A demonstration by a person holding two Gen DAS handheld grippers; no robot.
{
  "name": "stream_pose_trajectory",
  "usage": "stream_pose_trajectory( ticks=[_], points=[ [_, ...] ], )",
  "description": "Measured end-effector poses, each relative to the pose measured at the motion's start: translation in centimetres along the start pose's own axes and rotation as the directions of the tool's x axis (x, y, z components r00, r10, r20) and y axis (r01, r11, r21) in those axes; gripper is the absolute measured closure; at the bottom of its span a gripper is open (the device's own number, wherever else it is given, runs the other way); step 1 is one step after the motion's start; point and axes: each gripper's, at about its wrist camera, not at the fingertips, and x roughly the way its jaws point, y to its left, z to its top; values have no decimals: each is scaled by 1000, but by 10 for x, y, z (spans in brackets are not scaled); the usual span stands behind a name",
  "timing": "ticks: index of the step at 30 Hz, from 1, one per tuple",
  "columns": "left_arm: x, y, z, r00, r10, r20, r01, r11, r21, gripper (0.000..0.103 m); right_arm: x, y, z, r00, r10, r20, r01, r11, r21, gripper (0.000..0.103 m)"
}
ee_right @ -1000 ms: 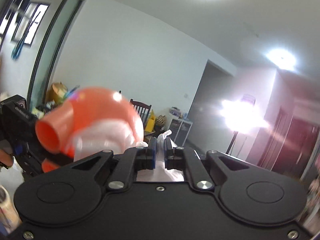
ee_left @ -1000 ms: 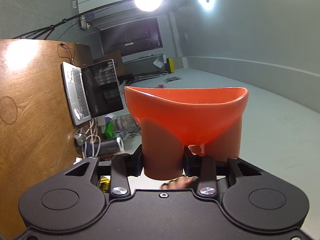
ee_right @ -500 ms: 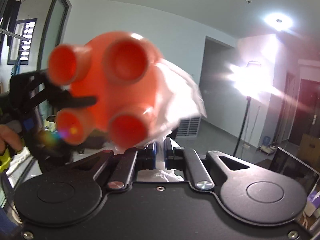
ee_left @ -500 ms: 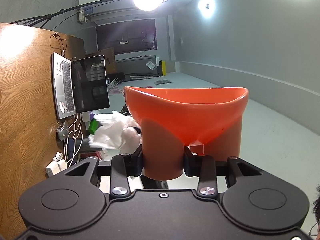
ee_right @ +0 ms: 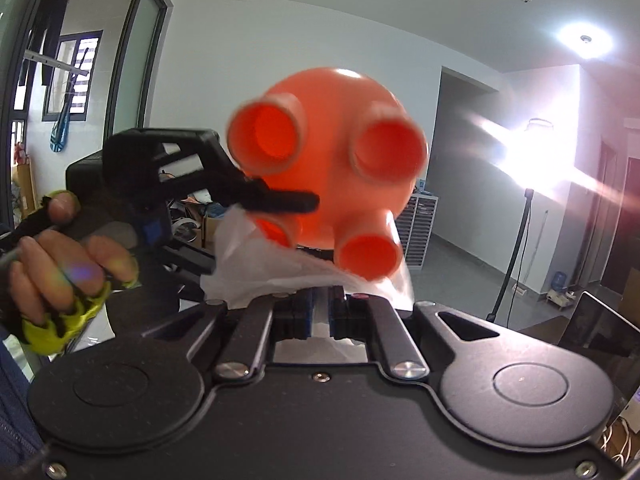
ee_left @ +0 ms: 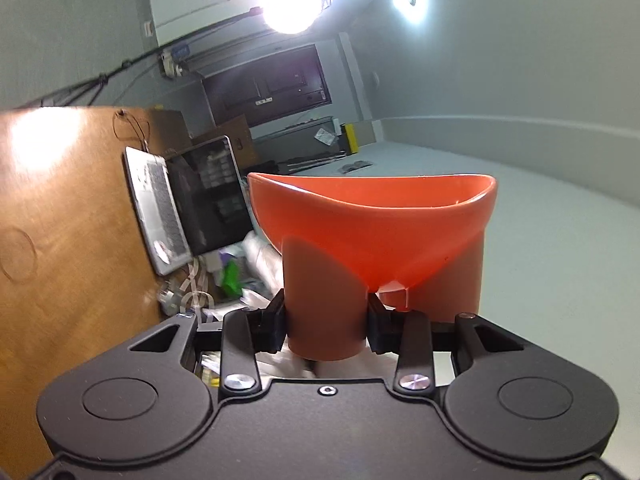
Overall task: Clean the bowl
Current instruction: 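Turn the bowl upside down with the left tool while the right tool wipes its feet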
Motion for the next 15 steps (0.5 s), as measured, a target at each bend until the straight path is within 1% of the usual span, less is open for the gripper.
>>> stream_pose_trajectory(
  ticks=[3,6,8,10,15],
  points=[
    [-1,-4,-2,999,50,-10,-49,994,95,66,-10,-3,6,1000,-7,21,7,1000,2,95],
    [-5,-7,-3,998,61,-9,-59,989,139,66,-19,-6,13,999,-6,31,6,1000,-3,97],
    [-7,-12,-3,996,85,-1,-84,979,187,66,-24,-5,14,1000,-1,23,2,1000,-22,97],
    [-8,-16,-3,995,104,3,-102,967,233,66,-29,-6,15,1000,2,26,-2,1000,-17,97],
    [-14,-25,-5,992,130,1,-124,944,306,66,-38,-7,19,1000,6,23,-5,1000,-23,97]
  ],
)
